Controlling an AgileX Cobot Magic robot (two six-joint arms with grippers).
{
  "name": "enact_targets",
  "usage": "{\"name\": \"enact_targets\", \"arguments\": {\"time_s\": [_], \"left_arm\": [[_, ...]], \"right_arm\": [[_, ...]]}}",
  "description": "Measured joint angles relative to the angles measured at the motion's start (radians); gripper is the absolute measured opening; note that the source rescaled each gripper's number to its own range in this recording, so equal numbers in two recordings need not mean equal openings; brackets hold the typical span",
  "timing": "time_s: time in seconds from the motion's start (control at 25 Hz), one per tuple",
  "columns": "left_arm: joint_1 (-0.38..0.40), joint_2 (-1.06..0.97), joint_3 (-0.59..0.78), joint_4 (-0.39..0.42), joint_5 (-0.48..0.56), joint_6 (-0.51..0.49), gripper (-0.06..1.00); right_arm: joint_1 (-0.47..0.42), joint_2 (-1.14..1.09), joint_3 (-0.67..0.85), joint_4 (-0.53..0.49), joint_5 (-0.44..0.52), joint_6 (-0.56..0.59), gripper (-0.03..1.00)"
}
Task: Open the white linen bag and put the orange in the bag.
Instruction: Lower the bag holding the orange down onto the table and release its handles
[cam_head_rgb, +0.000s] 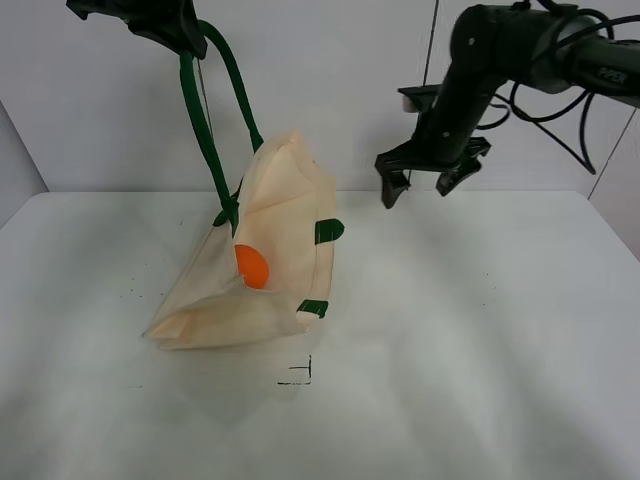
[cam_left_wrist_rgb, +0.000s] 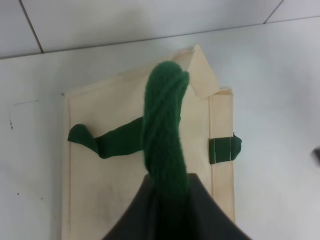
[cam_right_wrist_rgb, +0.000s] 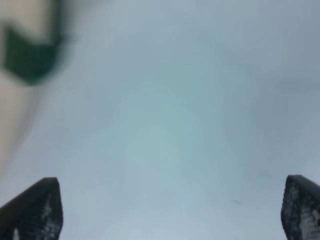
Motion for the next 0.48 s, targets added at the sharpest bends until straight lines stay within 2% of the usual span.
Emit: {"name": "enact_targets", "arguments": {"time_s": [0.28,0.48], "left_arm": [[0.000,0.000,0.000,-0.001,0.000,0.001,0.00],[0.000,0.000,0.000,-0.001,0.000,0.001,0.00]], "right_arm": [[-0.227,0.000,0.000,-0.011,0.012,-0.010,1.00],[-0.261,0.000,0.000,0.006,0.013,-0.038,1.00]]}}
